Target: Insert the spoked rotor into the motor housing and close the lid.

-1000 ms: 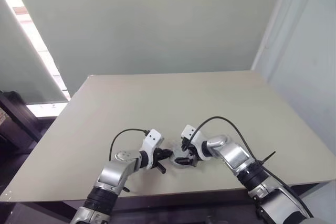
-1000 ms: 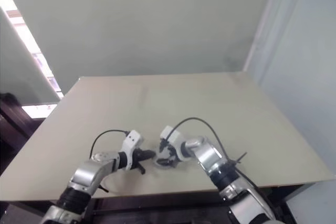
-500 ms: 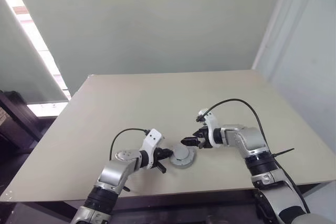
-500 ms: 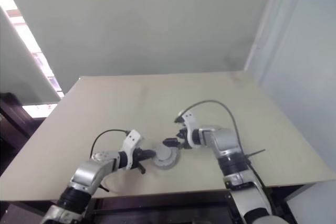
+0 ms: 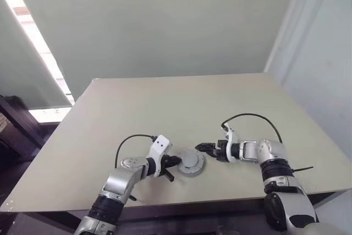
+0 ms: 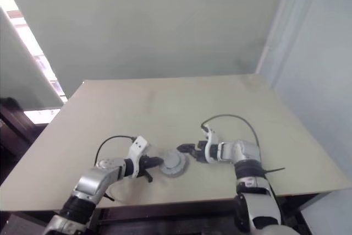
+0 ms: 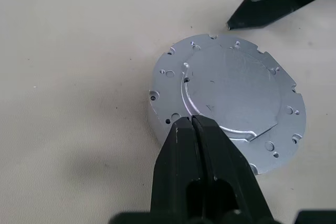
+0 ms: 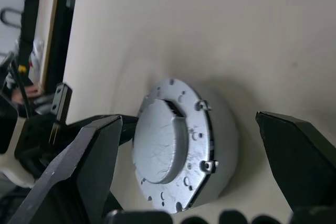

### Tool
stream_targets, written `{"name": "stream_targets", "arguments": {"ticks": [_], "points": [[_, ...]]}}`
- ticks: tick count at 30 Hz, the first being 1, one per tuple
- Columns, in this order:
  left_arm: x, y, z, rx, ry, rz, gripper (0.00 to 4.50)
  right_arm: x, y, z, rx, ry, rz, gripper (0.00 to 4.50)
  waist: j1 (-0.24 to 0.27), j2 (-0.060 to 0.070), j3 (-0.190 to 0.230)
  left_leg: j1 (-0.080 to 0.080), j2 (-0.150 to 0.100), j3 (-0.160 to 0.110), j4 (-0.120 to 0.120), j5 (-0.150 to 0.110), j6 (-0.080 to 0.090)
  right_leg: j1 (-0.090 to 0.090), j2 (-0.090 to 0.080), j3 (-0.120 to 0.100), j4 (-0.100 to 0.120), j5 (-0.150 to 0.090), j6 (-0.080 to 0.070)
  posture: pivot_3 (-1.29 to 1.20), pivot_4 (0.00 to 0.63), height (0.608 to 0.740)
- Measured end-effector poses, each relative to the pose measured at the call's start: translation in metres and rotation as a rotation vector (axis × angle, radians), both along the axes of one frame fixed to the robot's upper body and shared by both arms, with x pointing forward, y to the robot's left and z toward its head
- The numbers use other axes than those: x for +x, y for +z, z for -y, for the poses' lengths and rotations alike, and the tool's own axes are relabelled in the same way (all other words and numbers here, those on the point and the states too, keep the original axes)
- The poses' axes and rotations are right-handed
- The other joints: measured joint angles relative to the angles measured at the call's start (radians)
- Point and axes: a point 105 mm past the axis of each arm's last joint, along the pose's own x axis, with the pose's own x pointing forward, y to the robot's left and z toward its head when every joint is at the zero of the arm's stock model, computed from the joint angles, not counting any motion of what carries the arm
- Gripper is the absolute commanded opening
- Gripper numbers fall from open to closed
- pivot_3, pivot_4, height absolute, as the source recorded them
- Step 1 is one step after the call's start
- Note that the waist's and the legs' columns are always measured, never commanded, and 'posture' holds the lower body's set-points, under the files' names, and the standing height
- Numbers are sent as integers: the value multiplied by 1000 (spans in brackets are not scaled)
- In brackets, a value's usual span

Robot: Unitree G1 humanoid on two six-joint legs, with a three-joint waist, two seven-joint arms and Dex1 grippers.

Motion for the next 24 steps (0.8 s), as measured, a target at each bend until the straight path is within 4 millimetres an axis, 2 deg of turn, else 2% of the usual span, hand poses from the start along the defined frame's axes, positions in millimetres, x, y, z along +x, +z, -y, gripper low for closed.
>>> {"name": "stream_targets", "arguments": {"ticks": [4,9,12,24], "points": [[0,0,0,1,0,0,0,-5,-12,0,39,-28,-76,4471,-1,0,0,0,0,0,0,0,0,0,0,0,0,0,0,0,0,740],[0,0,-1,5,0,1,0,-7,-13,-5,76,-17,-93,4471,-2,0,0,0,0,1,0,0,0,0,0,1,0,0,0,0,0,740],[-1,1,-2,8,0,1,0,-15,-14,-16,121,25,-123,4471,-4,0,0,0,0,1,-1,0,0,-1,0,1,0,0,1,0,0,740],[-1,1,-5,14,11,2,0,-25,-17,-31,172,66,-148,4471,-7,0,0,0,1,1,-3,0,0,-3,1,1,0,0,1,0,0,740]]}}
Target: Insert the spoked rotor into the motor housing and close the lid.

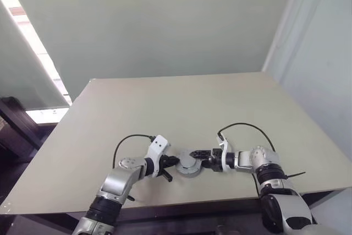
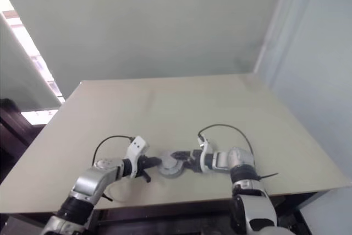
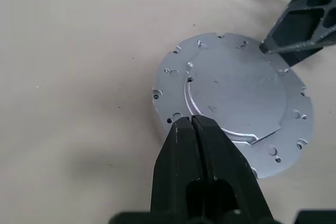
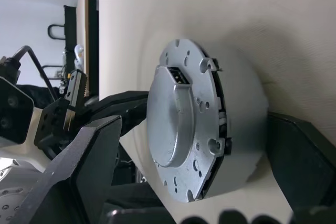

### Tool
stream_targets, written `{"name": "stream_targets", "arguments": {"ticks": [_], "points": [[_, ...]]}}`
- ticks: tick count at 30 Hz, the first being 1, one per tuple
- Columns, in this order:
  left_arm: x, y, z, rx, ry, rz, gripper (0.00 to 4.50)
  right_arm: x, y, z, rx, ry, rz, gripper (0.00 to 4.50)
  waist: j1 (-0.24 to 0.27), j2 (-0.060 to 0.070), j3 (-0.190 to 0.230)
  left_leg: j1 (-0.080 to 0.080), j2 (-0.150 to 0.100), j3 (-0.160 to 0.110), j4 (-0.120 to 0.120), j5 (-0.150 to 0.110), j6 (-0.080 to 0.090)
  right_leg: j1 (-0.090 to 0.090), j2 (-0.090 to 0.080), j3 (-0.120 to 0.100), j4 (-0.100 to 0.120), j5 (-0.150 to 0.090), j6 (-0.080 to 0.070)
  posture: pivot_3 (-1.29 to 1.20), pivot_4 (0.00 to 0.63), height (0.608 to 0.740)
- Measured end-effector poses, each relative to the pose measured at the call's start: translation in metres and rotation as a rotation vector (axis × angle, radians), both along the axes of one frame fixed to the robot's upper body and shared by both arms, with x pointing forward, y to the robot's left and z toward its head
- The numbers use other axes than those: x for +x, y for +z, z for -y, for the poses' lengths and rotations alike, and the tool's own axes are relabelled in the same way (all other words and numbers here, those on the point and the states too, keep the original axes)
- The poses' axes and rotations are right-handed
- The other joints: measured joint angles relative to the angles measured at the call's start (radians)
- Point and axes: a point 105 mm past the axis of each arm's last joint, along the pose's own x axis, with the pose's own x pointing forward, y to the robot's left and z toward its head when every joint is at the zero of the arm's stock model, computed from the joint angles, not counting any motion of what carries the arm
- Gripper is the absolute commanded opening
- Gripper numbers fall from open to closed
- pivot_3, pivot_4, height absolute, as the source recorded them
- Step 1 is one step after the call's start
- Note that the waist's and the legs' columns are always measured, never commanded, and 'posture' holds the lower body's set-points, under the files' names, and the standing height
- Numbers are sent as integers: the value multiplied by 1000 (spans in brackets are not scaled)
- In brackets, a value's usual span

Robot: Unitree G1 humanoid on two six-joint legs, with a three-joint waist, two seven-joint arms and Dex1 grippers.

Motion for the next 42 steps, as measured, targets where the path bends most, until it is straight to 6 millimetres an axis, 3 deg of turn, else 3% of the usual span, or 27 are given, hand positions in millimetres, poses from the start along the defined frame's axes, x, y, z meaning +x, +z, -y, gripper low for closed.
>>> {"name": "stream_targets", "arguments": {"ticks": [11,25,42], "points": [[0,0,-2,5,11,2,0,-5,-2,-10,10,13,-10,4471,-1,0,0,0,0,1,-1,0,0,-1,0,1,0,0,1,0,0,740],[2,-1,-8,23,35,5,0,-7,-3,-25,-3,24,-19,4471,-39,0,0,1,1,0,-1,0,0,0,1,0,0,1,1,0,0,740],[2,-1,-8,19,43,5,0,-9,-2,-27,-48,58,7,4471,-42,0,0,1,1,0,-1,0,0,0,0,0,0,0,1,0,0,740]]}}
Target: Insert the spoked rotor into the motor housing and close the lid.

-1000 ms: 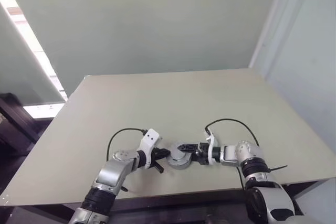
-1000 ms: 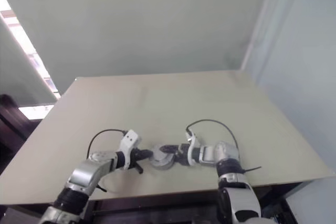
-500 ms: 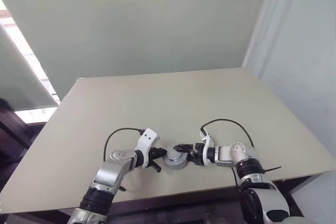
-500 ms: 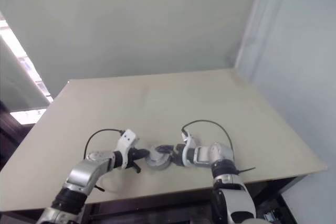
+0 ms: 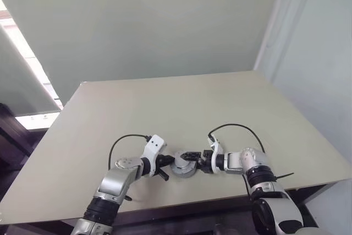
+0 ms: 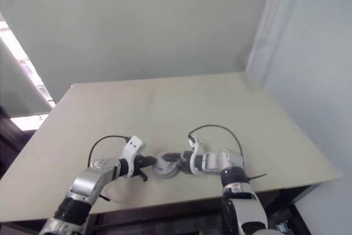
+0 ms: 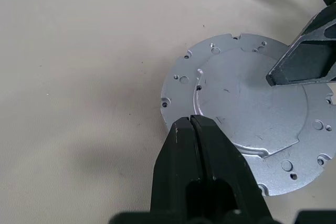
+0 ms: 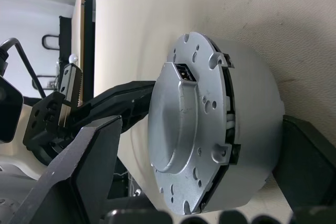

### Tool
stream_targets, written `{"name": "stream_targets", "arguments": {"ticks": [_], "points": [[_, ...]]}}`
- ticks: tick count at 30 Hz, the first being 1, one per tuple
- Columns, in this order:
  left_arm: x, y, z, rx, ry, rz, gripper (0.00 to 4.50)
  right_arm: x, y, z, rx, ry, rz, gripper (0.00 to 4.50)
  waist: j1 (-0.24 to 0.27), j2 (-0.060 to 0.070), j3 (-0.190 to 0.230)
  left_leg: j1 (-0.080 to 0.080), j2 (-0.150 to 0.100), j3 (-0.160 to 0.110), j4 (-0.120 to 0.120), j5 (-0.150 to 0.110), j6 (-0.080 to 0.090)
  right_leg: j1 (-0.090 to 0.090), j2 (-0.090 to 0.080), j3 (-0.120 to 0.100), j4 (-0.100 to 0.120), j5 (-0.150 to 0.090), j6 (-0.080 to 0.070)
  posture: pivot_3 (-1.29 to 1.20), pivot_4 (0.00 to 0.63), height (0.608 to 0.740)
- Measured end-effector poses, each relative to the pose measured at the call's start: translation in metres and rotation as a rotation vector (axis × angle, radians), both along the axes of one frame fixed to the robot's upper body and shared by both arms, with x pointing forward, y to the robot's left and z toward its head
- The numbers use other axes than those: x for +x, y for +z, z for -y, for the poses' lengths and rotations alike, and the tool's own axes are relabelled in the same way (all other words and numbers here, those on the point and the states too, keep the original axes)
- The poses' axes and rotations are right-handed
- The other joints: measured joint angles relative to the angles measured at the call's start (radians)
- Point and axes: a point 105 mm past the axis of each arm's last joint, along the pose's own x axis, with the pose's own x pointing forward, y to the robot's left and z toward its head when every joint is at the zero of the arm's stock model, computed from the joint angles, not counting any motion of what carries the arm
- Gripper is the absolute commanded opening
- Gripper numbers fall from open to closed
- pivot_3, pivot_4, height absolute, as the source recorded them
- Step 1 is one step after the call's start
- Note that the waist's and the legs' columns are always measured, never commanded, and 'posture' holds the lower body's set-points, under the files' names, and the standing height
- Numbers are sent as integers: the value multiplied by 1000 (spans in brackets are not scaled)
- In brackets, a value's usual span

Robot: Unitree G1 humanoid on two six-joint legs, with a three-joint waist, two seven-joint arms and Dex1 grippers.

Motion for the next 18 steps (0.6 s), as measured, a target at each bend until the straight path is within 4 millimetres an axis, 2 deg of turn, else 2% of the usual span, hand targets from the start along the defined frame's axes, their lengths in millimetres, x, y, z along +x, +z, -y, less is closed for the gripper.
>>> {"name": "stream_targets", "arguments": {"ticks": [2,3,16,18], "points": [[0,0,0,-2,0,1,0,0,0,0,-1,0,0,4471,0,0,0,0,0,0,0,0,0,0,0,0,0,0,0,0,0,740],[0,0,0,-2,0,2,0,0,0,0,-4,2,2,4303,0,0,0,0,0,0,0,0,0,0,0,0,0,0,0,0,0,740],[1,-1,1,-5,3,5,0,4,0,1,-18,-22,30,4303,1,0,0,0,0,0,0,0,0,0,0,0,0,-1,-1,0,0,740],[1,-1,2,-5,3,6,0,4,0,1,-19,-22,30,3936,1,0,0,0,0,0,0,0,0,0,0,0,0,-1,-1,0,0,740]]}}
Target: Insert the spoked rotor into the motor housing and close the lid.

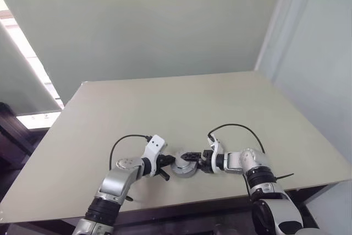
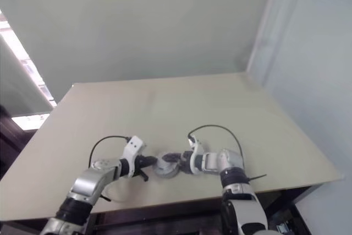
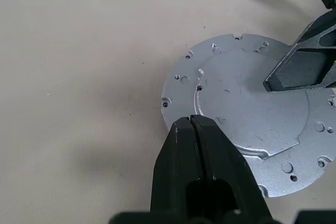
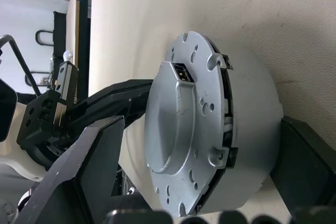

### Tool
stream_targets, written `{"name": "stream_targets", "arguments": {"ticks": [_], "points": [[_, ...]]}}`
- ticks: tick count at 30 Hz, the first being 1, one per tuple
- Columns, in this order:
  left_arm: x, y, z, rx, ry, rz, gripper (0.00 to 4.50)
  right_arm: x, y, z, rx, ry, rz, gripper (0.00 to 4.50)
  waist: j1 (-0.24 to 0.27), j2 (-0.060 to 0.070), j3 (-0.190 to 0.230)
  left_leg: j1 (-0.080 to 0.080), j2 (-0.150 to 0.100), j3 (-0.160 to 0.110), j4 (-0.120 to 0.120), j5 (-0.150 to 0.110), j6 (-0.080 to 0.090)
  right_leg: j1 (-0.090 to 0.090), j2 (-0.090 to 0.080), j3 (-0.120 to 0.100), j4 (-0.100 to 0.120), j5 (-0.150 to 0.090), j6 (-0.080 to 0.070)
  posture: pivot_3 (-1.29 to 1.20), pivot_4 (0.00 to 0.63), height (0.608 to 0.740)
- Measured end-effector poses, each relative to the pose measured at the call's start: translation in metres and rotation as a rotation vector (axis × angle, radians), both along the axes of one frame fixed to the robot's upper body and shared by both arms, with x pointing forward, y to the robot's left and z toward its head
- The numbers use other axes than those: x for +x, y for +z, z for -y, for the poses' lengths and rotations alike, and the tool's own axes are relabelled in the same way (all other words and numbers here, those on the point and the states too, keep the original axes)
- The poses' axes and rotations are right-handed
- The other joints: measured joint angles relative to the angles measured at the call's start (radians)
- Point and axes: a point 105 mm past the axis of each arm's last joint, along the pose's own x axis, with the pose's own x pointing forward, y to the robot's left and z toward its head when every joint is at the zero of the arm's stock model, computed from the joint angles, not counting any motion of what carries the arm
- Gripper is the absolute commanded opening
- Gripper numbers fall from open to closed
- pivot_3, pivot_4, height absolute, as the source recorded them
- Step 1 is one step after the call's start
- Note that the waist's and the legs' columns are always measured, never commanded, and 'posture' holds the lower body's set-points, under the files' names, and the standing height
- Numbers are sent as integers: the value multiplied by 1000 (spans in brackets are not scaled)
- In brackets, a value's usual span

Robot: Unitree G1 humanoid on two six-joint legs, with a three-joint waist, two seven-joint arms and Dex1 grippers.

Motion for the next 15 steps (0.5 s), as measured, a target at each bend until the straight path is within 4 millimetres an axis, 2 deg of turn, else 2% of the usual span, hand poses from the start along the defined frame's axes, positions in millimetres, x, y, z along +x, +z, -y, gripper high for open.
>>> {"name": "stream_targets", "arguments": {"ticks": [5,7,15], "points": [[0,0,-2,3,5,2,0,0,-4,3,1,-21,1,2454,1,1,0,-1,0,0,-1,0,0,-1,0,0,0,0,1,0,0,740],[0,-1,-4,8,10,1,0,2,-1,3,12,-24,18,2307,2,1,0,-1,0,0,-1,0,0,-1,0,0,0,0,1,0,0,740],[0,-1,-4,9,9,2,0,0,-2,3,23,-24,24,2292,1,1,0,0,0,0,0,0,0,0,0,0,0,0,0,0,0,740]]}}
